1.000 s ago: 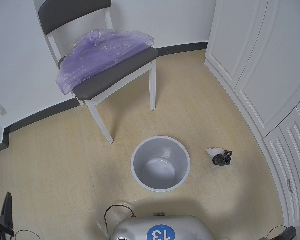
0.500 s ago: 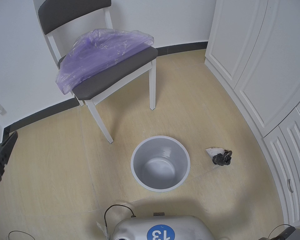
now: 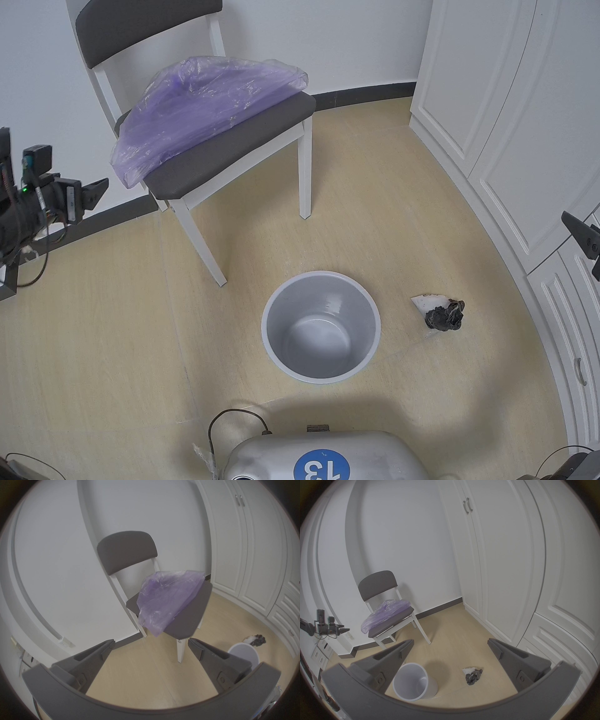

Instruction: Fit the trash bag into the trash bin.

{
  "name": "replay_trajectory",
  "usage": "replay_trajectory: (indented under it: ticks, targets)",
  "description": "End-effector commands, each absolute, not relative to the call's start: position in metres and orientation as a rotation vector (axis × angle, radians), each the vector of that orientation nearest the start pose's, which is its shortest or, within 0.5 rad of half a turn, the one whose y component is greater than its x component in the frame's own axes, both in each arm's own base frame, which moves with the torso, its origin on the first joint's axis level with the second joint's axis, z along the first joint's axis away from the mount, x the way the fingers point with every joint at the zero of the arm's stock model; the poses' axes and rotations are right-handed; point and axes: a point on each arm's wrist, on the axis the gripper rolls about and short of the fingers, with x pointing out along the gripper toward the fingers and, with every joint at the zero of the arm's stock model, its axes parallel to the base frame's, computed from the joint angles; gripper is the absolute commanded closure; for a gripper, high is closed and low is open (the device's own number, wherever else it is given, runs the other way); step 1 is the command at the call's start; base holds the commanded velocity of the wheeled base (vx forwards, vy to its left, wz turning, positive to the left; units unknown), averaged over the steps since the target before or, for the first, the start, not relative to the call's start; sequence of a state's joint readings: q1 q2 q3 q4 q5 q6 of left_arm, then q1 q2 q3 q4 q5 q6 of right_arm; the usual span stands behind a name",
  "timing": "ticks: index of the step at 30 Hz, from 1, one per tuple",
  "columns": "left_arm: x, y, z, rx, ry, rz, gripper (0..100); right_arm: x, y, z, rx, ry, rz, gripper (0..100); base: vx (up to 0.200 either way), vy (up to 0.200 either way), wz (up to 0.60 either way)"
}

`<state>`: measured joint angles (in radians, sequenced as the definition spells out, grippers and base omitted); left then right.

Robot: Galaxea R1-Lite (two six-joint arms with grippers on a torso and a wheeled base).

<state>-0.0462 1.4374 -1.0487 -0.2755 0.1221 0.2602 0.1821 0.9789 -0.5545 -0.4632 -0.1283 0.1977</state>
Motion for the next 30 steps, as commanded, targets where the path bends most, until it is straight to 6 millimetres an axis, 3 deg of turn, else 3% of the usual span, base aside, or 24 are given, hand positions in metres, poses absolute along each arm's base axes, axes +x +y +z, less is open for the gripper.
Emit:
replay_trajectory:
  ticks: [1,12,21,30]
  targets:
    - [0.311,-0.013,0.266,0.301,0.206,0.067,0,0.132,0.024,0.249,0.203,-0.016,0.065,0,0.000,0.000,0.00]
    - [0.335,-0.009,0.250,0.324,0.242,0.111,0,0.134,0.024,0.248,0.204,-0.010,0.066,0,0.000,0.000,0.00]
    - [0.371,-0.010,0.245,0.303,0.109,0.175,0,0.133,0.024,0.249,0.204,-0.015,0.066,0,0.000,0.000,0.00]
    - [0.376,-0.005,0.242,0.296,0.107,0.207,0,0.131,0.023,0.251,0.208,-0.025,0.070,0,0.000,0.000,0.00]
